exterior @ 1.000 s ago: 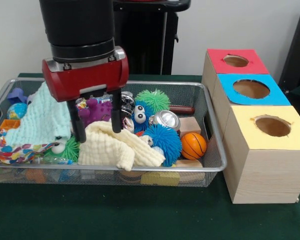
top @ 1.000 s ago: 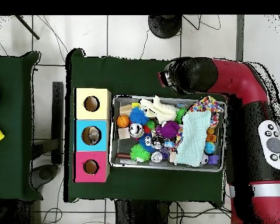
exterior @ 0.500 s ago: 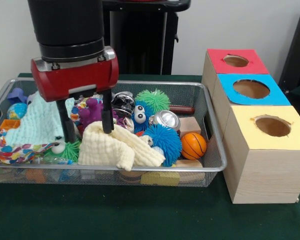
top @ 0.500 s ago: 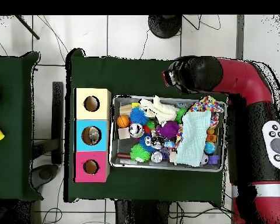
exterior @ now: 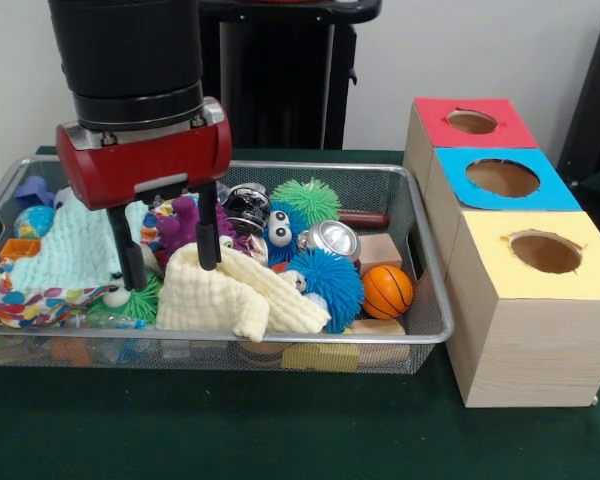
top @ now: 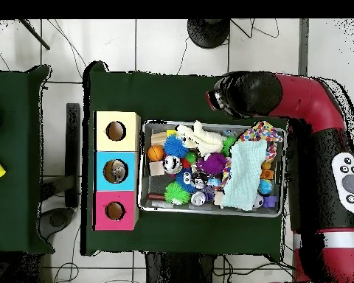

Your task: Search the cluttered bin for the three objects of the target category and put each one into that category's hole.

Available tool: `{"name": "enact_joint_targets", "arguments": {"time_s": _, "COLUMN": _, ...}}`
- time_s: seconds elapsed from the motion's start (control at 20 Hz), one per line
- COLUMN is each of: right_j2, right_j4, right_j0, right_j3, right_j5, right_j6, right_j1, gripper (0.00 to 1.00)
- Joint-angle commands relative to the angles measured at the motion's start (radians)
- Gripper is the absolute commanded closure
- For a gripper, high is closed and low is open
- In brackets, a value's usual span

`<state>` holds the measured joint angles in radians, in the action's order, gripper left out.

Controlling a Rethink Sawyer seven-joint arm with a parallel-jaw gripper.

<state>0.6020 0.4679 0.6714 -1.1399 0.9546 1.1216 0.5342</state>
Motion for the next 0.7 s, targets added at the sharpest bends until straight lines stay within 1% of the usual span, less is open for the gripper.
{"name": "enact_joint_targets", "arguments": {"time_s": 0.05, "right_j2": 0.046, "right_j4": 0.050, "right_j0": 0.020, "right_j3": 0.003, "right_j5": 0.128, "right_j6": -0.335, "right_j1": -0.037, "gripper": 0.00}}
{"name": "enact_joint_targets", "arguments": {"time_s": 0.4, "right_j2": 0.041, "right_j4": 0.051, "right_j0": 0.017, "right_j3": 0.012, "right_j5": 0.133, "right_j6": -0.362, "right_j1": -0.043, "gripper": 0.00}}
{"name": "enact_joint_targets", "arguments": {"time_s": 0.5, "right_j2": 0.048, "right_j4": 0.055, "right_j0": 0.023, "right_j3": 0.008, "right_j5": 0.126, "right_j6": -0.388, "right_j1": -0.045, "gripper": 0.00}}
{"name": "enact_joint_targets", "arguments": {"time_s": 0.7, "right_j2": 0.050, "right_j4": 0.061, "right_j0": 0.025, "right_j3": 0.004, "right_j5": 0.124, "right_j6": -0.402, "right_j1": -0.041, "gripper": 0.00}}
